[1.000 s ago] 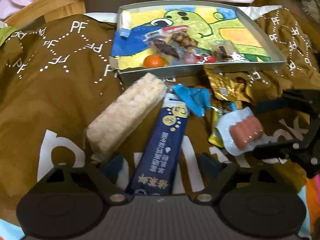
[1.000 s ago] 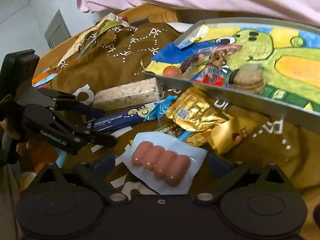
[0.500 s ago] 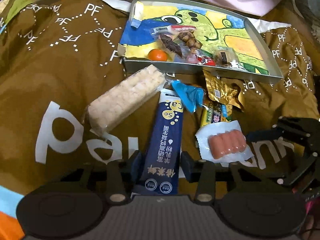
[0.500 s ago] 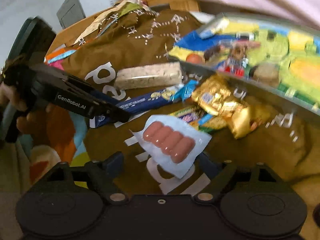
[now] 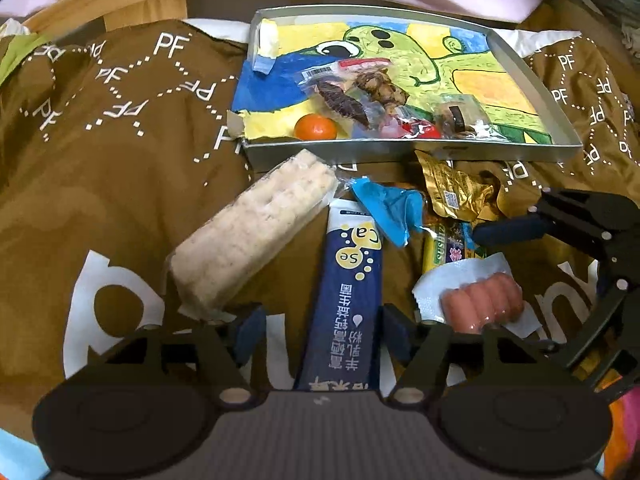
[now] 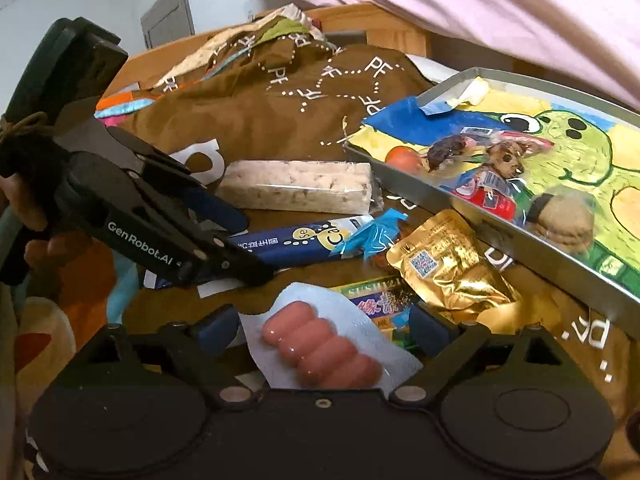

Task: Organize snacks
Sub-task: 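Lower the left tool to the blue milk-powder stick while the right tool nears the sausage pack, then close the left tool on the blue stick while the right tool grasps the sausage pack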

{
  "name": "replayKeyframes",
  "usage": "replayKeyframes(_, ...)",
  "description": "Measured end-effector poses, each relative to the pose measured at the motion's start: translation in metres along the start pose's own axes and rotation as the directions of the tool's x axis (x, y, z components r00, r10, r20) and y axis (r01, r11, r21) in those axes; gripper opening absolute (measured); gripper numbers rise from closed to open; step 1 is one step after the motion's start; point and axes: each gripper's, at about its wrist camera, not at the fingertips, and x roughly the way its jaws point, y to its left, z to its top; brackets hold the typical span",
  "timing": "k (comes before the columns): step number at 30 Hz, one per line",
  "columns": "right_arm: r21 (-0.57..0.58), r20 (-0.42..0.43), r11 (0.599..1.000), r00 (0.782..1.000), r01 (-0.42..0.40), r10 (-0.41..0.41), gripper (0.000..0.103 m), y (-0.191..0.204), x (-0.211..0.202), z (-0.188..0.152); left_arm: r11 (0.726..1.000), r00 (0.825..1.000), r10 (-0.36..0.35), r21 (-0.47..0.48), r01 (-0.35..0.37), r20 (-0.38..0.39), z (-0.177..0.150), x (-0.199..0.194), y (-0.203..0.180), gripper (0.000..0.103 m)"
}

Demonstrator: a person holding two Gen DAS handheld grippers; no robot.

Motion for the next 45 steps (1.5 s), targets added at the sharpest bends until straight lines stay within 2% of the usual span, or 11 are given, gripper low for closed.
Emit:
replayKeyframes(4,-0.063,-0.048,0.997,0.998,0.044,-0.047,0.075,0.013,-0.004,-0.004,1.000,1.000,0.005,-0.013,-0.006,-0.005,-0.001,-0.001,0.001,0.060)
replayKeyframes(10,0.005,-0.100,0.997,0.992,0.073,-0.072,0.071,0.024,-0.017,-0.013,0.998,1.000,-0.004,-0.067,0.002,-0.027,-0.004,-0.006,0.003,0.048)
replayKeyframes(12,0.030,-0.121,0.998,0.991,0.058,-0.054,0.060,0.027,-0.025,-0.015,0.997,0.999,-0.005,-0.077,0.002,-0.037,-0.007,-0.009,0.001,0.047)
replayKeyframes(14,0.036,-0.112,0.998,0.993,0.050,-0.045,0.064,0.030,-0.034,-0.017,0.996,0.999,-0.008,-0.084,0.004,-0.048,-0.011,-0.015,-0.002,0.047)
replayKeyframes(17,-0.008,-0.067,0.997,0.995,0.077,-0.078,0.087,0.033,-0.041,-0.017,0.997,0.999,-0.011,-0.072,0.007,-0.046,-0.016,-0.021,-0.006,0.047)
replayKeyframes(22,-0.008,-0.070,1.000,0.997,0.028,-0.028,0.090,0.020,-0.025,-0.017,0.998,0.999,0.011,-0.061,-0.013,-0.030,-0.012,-0.016,-0.006,0.056)
replayKeyframes(25,0.030,-0.093,0.999,0.996,-0.012,0.014,0.085,0.014,-0.016,-0.020,0.999,1.000,0.021,-0.038,-0.022,-0.018,-0.010,-0.009,-0.006,0.058)
replayKeyframes(30,0.034,-0.096,0.999,0.995,0.009,-0.006,0.056,0.021,-0.022,-0.019,0.999,0.999,0.034,0.007,-0.033,-0.017,-0.010,-0.007,-0.012,0.052)
replayKeyframes(32,0.007,-0.097,0.999,0.995,0.036,-0.035,0.053,0.027,-0.026,-0.018,0.999,0.999,0.042,0.029,-0.041,-0.022,-0.010,-0.010,-0.016,0.041)
replayKeyframes(34,-0.016,-0.098,0.998,0.993,0.065,-0.066,0.051,0.032,-0.029,-0.019,0.998,0.999,0.041,0.042,-0.040,-0.026,-0.011,-0.013,-0.020,0.039)
replayKeyframes(45,-0.100,-0.071,0.979,0.980,0.177,-0.185,0.047,0.059,-0.055,-0.028,0.998,0.999,-0.033,-0.052,0.031,-0.042,-0.031,-0.036,-0.029,0.035)
